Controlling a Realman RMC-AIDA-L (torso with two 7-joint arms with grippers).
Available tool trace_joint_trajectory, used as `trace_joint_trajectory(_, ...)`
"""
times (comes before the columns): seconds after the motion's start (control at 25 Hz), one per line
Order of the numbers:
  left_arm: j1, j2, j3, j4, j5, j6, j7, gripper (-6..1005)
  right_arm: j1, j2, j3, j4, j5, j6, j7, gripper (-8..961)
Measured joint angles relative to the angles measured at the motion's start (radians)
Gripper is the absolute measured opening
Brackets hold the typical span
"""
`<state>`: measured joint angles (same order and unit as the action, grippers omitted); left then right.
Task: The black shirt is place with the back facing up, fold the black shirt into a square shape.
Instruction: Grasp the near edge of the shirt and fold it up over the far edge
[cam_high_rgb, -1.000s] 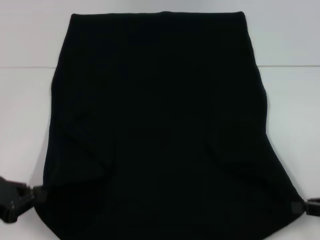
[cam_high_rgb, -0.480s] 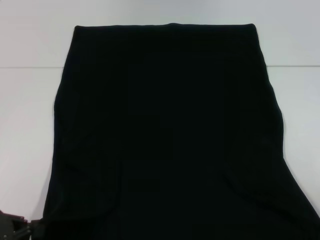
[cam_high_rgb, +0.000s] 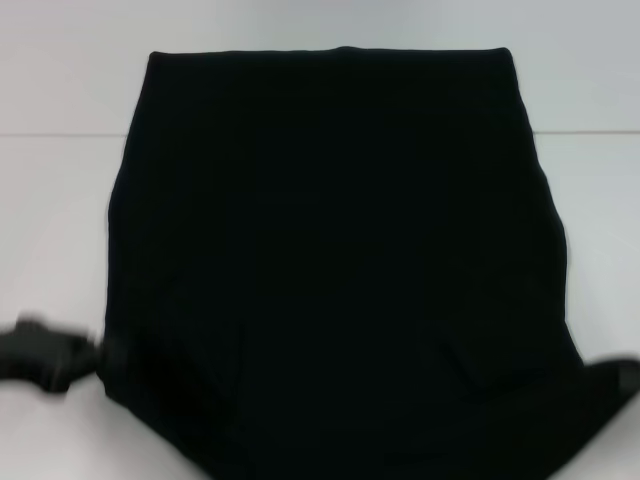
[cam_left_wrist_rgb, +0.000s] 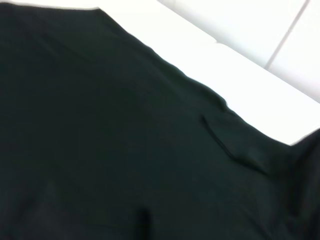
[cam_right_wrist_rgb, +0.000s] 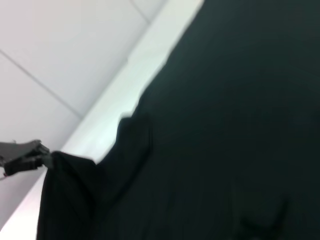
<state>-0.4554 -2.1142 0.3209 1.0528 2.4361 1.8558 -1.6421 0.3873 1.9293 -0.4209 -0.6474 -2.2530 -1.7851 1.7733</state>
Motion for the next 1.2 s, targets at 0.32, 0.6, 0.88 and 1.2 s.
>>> trace_joint_trajectory(0.32, -0.209, 0.071, -0.001, -0.185, -0.018, -0.275, -0.067, 18, 0.175, 0.013, 0.160, 0.011, 0.004, 0.123, 0.047, 29)
trace_joint_trajectory(0.6, -0.374, 0.088, 0.028, -0.343, -0.087, -0.740, -0.065, 19, 0.344, 0.016, 0.118, 0.111, 0.003, 0.512, 0.112, 29)
trace_joint_trajectory(0.88, -0.444, 0.065, 0.124, -0.484, -0.146, -1.134, 0.000, 20, 0.503, 0.060, 0.015, 0.214, 0.004, 0.938, 0.110, 29)
trace_joint_trajectory(1.2, -0.514, 0.076, 0.175, -0.574, -0.179, -1.312, 0.035, 21, 0.590, 0.079, -0.010, 0.285, 0.005, 1.182, 0.114, 29)
